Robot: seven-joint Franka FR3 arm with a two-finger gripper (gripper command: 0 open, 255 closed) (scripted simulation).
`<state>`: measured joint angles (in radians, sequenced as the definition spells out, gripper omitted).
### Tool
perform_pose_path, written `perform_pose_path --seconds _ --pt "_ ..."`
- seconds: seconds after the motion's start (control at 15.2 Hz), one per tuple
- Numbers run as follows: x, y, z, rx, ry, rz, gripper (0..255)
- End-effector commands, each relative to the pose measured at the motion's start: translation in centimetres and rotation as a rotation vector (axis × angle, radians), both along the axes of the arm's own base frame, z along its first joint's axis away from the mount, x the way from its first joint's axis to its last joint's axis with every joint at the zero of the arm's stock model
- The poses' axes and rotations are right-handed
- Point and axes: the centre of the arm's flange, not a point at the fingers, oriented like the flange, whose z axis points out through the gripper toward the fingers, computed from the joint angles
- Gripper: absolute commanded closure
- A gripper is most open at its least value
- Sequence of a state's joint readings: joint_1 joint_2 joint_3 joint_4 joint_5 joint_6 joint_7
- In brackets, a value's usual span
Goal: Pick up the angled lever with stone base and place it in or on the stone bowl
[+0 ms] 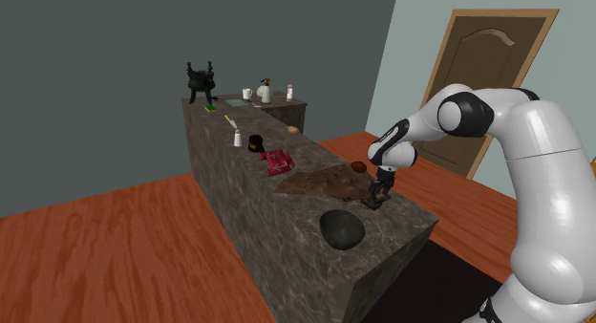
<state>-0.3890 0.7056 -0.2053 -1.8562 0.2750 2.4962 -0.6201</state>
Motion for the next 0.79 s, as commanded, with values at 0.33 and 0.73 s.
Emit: perform_pose_path --seconds 0.33,0.73 --pt "0.0 0.0 0.0 0.0 0.0 0.0 255" --pt "0.0 0.0 -0.01 0.0 0.0 0.0 255"
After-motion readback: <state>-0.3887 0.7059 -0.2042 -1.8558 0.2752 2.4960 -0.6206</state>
